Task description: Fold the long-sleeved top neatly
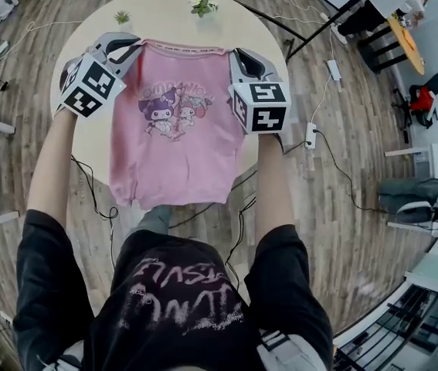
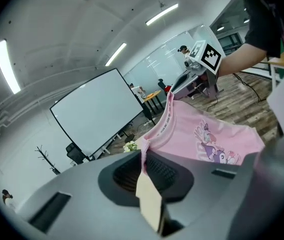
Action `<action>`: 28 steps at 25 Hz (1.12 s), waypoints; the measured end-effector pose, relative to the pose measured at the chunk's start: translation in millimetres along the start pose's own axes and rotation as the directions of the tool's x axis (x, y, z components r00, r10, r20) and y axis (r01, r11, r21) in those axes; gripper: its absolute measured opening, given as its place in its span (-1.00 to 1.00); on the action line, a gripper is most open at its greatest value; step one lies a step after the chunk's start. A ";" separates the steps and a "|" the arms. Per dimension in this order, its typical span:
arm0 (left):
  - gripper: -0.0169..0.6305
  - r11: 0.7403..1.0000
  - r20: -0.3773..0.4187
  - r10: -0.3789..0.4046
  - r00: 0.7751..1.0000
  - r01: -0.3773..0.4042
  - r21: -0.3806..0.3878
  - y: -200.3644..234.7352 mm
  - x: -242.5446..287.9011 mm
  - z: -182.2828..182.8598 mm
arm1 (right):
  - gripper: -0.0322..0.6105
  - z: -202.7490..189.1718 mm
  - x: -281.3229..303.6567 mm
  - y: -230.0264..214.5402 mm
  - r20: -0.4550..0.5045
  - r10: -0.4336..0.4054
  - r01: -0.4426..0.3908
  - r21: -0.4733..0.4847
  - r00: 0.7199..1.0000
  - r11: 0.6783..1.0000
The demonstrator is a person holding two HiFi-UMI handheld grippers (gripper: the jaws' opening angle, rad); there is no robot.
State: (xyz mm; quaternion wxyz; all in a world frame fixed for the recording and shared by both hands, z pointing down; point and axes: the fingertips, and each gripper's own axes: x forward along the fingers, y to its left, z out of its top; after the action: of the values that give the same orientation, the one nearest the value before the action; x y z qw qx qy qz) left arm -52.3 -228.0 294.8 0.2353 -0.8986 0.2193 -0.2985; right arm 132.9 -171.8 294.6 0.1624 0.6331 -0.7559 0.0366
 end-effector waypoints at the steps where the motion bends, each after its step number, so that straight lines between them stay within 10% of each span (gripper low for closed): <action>1: -0.83 1.000 -0.010 -0.017 1.000 0.017 -0.015 4.9 14.9 -12.0 | -0.81 -6.3 17.4 -3.0 -0.021 0.002 -0.002 0.005 1.000 1.000; 13: -0.83 0.989 -0.068 -0.090 0.994 0.081 -0.125 55.9 155.2 -122.0 | -0.81 -67.8 178.3 -31.7 -0.151 0.002 0.016 0.118 0.989 0.993; 28: -0.72 0.961 -0.112 -0.129 0.985 0.096 -0.260 39.1 209.9 -200.3 | -0.67 -139.1 218.6 -27.3 -0.243 0.009 0.031 0.163 0.970 0.986</action>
State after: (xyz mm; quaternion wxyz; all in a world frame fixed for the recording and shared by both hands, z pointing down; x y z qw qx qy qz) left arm -38.0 -429.8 506.6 0.0865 -0.9114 0.2188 -0.3377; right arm 155.3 -347.5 485.7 0.2006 0.6394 -0.7212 0.1755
